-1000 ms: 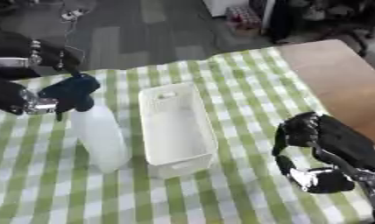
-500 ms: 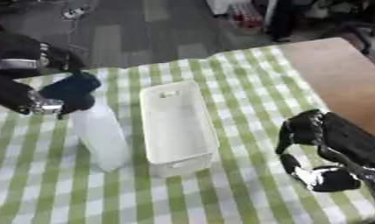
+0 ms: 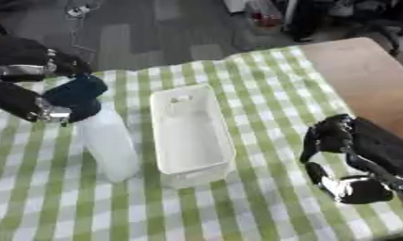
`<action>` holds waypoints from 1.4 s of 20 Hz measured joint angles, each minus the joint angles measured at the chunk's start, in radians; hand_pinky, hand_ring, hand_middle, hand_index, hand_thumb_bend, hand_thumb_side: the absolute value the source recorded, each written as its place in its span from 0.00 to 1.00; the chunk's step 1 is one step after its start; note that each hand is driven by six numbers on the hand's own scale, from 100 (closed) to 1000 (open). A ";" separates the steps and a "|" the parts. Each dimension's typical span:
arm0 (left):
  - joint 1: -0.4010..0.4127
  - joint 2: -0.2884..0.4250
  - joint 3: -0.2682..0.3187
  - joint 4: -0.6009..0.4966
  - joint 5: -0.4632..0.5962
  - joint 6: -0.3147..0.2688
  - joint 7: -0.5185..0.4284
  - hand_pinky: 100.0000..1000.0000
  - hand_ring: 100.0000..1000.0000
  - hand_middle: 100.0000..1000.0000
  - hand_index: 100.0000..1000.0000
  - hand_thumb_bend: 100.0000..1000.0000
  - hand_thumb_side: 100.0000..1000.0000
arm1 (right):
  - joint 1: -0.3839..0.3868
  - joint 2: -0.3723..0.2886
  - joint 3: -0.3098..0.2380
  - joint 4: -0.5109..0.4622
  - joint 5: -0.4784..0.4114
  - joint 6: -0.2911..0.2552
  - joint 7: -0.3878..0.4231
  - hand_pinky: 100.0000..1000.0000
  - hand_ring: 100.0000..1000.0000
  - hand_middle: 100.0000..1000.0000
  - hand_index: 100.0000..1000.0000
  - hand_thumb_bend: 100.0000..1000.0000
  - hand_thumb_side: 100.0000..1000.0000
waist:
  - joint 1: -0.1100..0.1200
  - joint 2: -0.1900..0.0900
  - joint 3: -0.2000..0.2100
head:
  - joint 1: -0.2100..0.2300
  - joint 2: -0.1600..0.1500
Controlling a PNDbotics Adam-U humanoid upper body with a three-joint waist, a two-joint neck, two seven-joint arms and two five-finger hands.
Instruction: Pick up objects on the table and place them in the box.
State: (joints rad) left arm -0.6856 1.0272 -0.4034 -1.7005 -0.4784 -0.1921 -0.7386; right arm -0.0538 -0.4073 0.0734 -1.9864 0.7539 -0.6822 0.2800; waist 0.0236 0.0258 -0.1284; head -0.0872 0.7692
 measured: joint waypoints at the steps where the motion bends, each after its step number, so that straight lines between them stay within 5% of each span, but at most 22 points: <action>1: 0.000 0.000 -0.001 0.002 -0.001 -0.001 -0.001 0.88 0.83 0.92 0.89 0.21 1.00 | -0.001 0.000 0.000 0.000 -0.003 0.001 0.001 0.32 0.38 0.41 0.50 0.00 0.86 | 0.000 0.000 -0.001 | 0.000 0.000; 28: 0.026 -0.018 -0.010 0.035 -0.008 -0.035 0.028 0.86 0.80 0.91 0.89 0.21 1.00 | -0.033 -0.008 0.006 0.000 -0.047 -0.012 0.051 0.32 0.38 0.41 0.50 0.00 0.84 | 0.004 0.007 -0.027 | 0.010 -0.006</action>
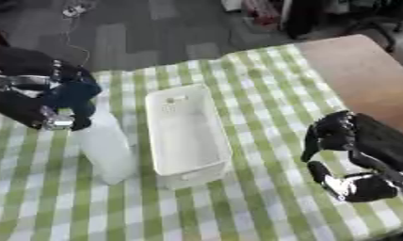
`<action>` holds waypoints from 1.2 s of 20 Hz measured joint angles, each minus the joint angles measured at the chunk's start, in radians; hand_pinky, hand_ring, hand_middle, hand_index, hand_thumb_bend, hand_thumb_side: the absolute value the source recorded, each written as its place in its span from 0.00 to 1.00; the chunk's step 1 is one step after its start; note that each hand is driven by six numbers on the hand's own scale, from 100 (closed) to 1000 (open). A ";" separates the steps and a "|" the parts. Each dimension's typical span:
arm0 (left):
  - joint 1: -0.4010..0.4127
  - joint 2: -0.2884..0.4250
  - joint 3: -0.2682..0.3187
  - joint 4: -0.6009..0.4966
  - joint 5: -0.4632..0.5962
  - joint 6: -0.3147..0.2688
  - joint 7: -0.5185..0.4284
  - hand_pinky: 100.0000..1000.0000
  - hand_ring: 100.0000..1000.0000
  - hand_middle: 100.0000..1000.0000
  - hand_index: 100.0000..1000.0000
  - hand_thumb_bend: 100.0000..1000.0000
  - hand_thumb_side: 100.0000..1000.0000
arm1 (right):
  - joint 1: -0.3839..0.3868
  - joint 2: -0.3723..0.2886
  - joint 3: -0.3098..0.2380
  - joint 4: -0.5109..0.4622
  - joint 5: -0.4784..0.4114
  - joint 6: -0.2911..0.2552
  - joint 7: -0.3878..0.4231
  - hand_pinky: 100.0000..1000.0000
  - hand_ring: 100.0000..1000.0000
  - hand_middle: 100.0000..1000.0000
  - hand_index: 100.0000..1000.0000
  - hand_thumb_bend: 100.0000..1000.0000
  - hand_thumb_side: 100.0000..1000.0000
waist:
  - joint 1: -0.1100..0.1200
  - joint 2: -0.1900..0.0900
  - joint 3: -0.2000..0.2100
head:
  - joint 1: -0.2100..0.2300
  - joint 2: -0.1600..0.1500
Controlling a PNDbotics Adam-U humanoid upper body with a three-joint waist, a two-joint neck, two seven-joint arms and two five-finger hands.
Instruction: Pick up objects on the table and place them in the box.
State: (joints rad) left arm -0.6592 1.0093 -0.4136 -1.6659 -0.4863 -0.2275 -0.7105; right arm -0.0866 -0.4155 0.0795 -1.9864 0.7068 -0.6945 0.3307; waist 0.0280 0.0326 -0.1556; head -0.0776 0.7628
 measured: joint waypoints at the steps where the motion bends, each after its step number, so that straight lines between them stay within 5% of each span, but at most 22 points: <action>1: 0.000 0.000 0.000 0.000 0.000 0.000 0.004 0.85 0.80 0.91 0.88 0.21 1.00 | -0.001 0.000 0.000 0.000 -0.002 -0.001 0.000 0.32 0.38 0.41 0.50 0.00 0.83 | 0.000 0.000 0.000 | 0.000 -0.003; 16: 0.000 -0.011 0.000 0.020 -0.001 -0.003 0.066 0.81 0.74 0.86 0.85 0.17 1.00 | -0.006 0.000 0.000 0.000 -0.010 -0.011 -0.009 0.31 0.38 0.41 0.50 0.00 0.83 | 0.000 0.000 -0.006 | -0.001 -0.030; 21: 0.000 -0.017 0.000 0.032 -0.005 0.001 0.074 0.42 0.52 0.75 0.79 0.16 1.00 | -0.007 0.000 0.000 0.000 -0.011 -0.012 -0.010 0.31 0.38 0.40 0.50 0.00 0.83 | 0.000 0.000 -0.006 | -0.002 -0.030; 22: 0.000 -0.017 0.000 0.035 -0.005 0.003 0.075 0.46 0.55 0.77 0.79 0.15 1.00 | -0.007 0.000 0.000 0.000 -0.011 -0.012 -0.011 0.31 0.38 0.40 0.50 0.00 0.83 | 0.000 0.000 -0.006 | -0.002 -0.030; 23: 0.000 -0.017 0.000 0.037 -0.005 0.007 0.075 0.25 0.40 0.66 0.74 0.13 1.00 | -0.007 0.000 0.000 0.000 -0.011 -0.012 -0.011 0.31 0.38 0.40 0.50 0.00 0.83 | 0.000 0.000 -0.006 | -0.002 -0.030; 24: 0.000 -0.017 0.000 0.037 -0.005 0.010 0.076 0.16 0.34 0.60 0.73 0.12 1.00 | -0.007 0.000 0.000 0.000 -0.011 -0.012 -0.011 0.31 0.38 0.40 0.50 0.00 0.83 | 0.000 0.000 -0.006 | -0.002 -0.030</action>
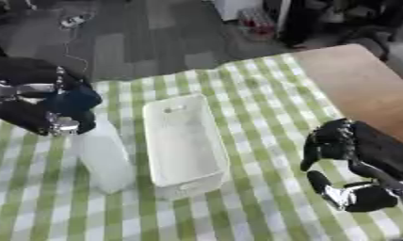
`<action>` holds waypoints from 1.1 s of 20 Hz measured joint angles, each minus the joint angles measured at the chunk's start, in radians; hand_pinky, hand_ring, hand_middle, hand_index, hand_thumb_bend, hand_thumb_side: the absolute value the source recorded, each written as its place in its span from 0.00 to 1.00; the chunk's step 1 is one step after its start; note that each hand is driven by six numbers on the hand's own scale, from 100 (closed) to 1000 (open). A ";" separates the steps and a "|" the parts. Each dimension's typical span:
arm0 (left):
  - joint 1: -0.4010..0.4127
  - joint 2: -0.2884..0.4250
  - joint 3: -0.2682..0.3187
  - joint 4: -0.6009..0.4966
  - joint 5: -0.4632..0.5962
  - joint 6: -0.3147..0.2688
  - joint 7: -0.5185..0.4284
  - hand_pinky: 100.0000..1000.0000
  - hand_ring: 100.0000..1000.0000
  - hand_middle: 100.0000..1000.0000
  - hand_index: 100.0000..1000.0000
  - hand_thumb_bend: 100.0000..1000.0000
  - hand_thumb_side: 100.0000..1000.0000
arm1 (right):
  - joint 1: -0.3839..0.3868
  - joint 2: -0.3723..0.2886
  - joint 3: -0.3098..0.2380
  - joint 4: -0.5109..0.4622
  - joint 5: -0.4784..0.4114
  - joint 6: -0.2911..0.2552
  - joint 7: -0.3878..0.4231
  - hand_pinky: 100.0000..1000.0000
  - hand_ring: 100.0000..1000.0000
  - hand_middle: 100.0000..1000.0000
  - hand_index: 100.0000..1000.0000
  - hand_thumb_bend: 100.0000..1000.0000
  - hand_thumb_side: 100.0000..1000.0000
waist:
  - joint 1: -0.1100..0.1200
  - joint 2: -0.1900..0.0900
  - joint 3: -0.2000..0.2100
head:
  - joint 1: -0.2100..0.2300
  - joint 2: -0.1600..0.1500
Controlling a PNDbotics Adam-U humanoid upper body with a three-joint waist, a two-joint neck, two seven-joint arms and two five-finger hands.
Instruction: Pick up objects on the table and place them in the box.
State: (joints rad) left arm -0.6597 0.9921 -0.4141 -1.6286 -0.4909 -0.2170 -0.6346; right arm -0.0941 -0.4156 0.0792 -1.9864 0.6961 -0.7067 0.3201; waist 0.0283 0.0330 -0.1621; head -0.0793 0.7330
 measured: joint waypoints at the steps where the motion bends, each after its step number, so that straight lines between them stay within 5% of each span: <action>1: 0.000 0.000 0.000 0.001 0.000 0.005 0.000 0.09 0.26 0.54 0.71 0.11 1.00 | 0.000 0.000 0.000 0.000 0.000 0.000 0.000 0.31 0.38 0.40 0.50 0.00 0.83 | 0.000 0.000 0.000 | 0.000 0.000; 2: 0.000 0.000 0.000 0.003 0.000 0.011 0.002 0.01 0.19 0.49 0.68 0.10 0.98 | 0.000 0.000 0.000 0.000 0.000 0.000 0.000 0.31 0.37 0.40 0.50 0.00 0.83 | 0.000 0.000 0.000 | 0.000 0.000; 6: 0.000 -0.001 0.000 0.005 0.002 0.036 0.018 0.00 0.00 0.29 0.57 0.06 0.93 | 0.000 0.000 0.000 0.000 0.000 0.000 0.000 0.31 0.38 0.40 0.50 0.00 0.82 | 0.000 0.000 0.000 | 0.000 0.000; 11: 0.000 -0.001 -0.001 0.005 0.008 0.057 0.053 0.00 0.00 0.02 0.37 0.03 0.87 | 0.000 0.000 0.000 0.000 0.000 0.000 0.000 0.31 0.37 0.40 0.50 0.00 0.82 | 0.000 0.000 0.000 | 0.000 0.000; 22: 0.007 -0.001 -0.006 -0.002 -0.007 0.043 0.135 0.00 0.00 0.00 0.24 0.03 0.81 | 0.000 0.000 0.000 0.000 0.000 0.000 0.000 0.31 0.37 0.40 0.50 0.00 0.82 | 0.000 0.001 0.000 | -0.001 0.000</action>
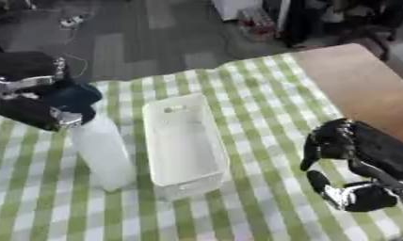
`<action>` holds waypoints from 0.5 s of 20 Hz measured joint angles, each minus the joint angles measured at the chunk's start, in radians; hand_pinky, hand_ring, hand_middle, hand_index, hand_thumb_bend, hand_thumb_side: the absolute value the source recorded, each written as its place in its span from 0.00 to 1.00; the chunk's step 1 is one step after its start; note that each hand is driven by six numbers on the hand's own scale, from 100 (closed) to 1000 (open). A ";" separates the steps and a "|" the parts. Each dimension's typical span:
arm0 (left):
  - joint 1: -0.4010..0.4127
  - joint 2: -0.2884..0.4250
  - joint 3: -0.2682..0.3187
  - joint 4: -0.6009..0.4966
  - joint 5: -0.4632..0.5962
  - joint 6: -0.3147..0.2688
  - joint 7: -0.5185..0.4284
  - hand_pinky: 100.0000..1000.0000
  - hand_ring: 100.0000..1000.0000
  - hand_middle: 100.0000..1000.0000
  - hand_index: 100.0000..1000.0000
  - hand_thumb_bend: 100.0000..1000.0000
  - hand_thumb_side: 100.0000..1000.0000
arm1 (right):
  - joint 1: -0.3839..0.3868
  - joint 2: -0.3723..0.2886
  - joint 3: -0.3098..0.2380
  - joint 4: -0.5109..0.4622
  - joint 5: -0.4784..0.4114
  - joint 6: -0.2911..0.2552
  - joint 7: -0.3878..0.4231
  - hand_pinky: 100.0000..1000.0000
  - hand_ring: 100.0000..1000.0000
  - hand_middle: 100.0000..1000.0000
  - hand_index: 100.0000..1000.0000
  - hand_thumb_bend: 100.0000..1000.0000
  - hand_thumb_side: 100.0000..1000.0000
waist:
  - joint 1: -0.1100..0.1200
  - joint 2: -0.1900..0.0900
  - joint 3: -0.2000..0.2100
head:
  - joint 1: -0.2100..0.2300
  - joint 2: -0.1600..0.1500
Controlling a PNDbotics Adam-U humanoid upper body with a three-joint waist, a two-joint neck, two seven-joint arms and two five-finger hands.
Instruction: Pick up objects on the table and place them in the box.
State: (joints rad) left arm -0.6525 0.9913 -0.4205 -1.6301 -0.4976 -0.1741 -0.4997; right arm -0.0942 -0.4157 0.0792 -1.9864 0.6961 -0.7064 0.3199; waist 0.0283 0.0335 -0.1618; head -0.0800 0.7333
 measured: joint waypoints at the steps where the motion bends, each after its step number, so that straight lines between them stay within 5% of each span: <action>1: 0.001 0.000 0.000 0.000 0.002 -0.001 0.007 0.00 0.00 0.00 0.25 0.04 0.82 | 0.000 0.000 0.000 0.000 0.000 0.000 0.000 0.31 0.37 0.40 0.50 0.00 0.82 | 0.000 0.000 0.000 | 0.000 0.000; 2: 0.001 0.000 0.000 0.000 0.008 -0.002 0.017 0.00 0.00 0.00 0.25 0.00 0.73 | 0.000 0.000 0.000 0.000 0.000 0.000 0.000 0.31 0.37 0.40 0.50 0.00 0.82 | 0.000 0.000 0.000 | 0.000 0.000; 10: 0.001 0.001 0.000 -0.006 0.033 -0.021 0.115 0.00 0.00 0.00 0.27 0.00 0.62 | 0.000 0.000 0.000 0.000 0.000 0.000 0.000 0.31 0.37 0.40 0.50 0.00 0.82 | 0.000 0.000 0.001 | 0.000 0.001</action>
State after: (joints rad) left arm -0.6517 0.9928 -0.4204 -1.6365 -0.4642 -0.1950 -0.3850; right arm -0.0941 -0.4157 0.0792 -1.9864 0.6961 -0.7064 0.3199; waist 0.0282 0.0336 -0.1609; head -0.0801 0.7345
